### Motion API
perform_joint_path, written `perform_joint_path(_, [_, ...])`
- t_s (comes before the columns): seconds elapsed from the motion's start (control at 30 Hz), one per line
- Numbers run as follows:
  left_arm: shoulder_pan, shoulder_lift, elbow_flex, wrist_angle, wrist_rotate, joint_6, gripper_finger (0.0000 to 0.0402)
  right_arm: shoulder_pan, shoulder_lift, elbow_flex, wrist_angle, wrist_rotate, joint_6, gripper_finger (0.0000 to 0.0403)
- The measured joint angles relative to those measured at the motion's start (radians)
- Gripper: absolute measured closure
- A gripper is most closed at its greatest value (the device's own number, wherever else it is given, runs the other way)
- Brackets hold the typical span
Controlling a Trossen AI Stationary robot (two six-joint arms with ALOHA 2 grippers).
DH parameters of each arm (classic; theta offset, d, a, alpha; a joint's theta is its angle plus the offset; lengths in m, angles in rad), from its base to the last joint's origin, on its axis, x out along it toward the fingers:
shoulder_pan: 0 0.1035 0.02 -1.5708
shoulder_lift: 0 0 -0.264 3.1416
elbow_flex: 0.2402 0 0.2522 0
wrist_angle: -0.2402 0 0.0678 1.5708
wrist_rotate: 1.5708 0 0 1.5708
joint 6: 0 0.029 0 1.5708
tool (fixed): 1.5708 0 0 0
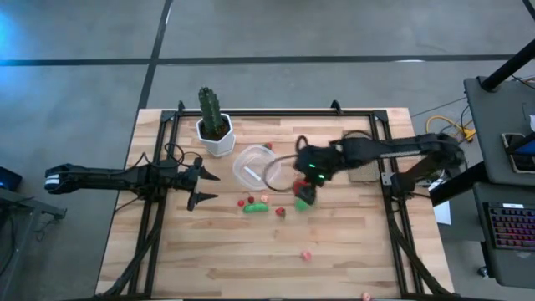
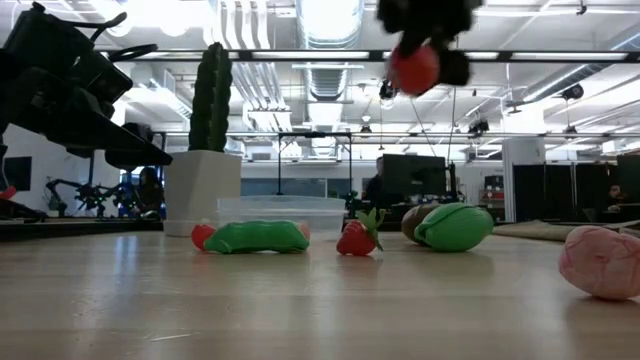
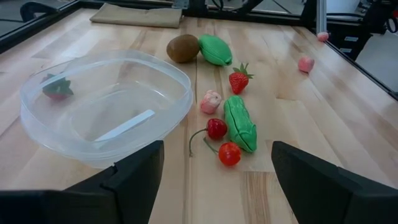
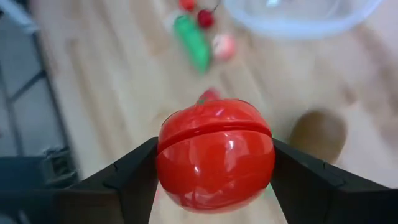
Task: Pick and placing Produce into tupperware
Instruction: Put the tomato into the transparent bin
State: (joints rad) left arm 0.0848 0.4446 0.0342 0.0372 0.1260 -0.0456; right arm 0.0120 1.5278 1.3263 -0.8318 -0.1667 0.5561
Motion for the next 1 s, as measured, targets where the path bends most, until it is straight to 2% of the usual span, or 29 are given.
perform_joint_path(0.3, [0.000,0.000,0.000,0.000,0.000,0.000,0.0118,-0.107,0.335,0.284,0.009,0.032,-0.220,0.0145])
perform_joint_path(0.4, [0.000,0.000,0.000,0.000,0.000,0.000,0.0118,-0.128,0.407,0.373,-0.033,0.088,-0.292,0.0145])
perform_joint_path(0.8, [0.000,0.000,0.000,0.000,0.000,0.000,0.0118,-0.201,0.657,0.603,-0.176,0.116,-0.435,0.0145])
perform_joint_path(1.0, [0.000,0.000,0.000,0.000,0.000,0.000,0.0118,-0.201,0.735,0.669,-0.246,0.221,-0.489,0.0145])
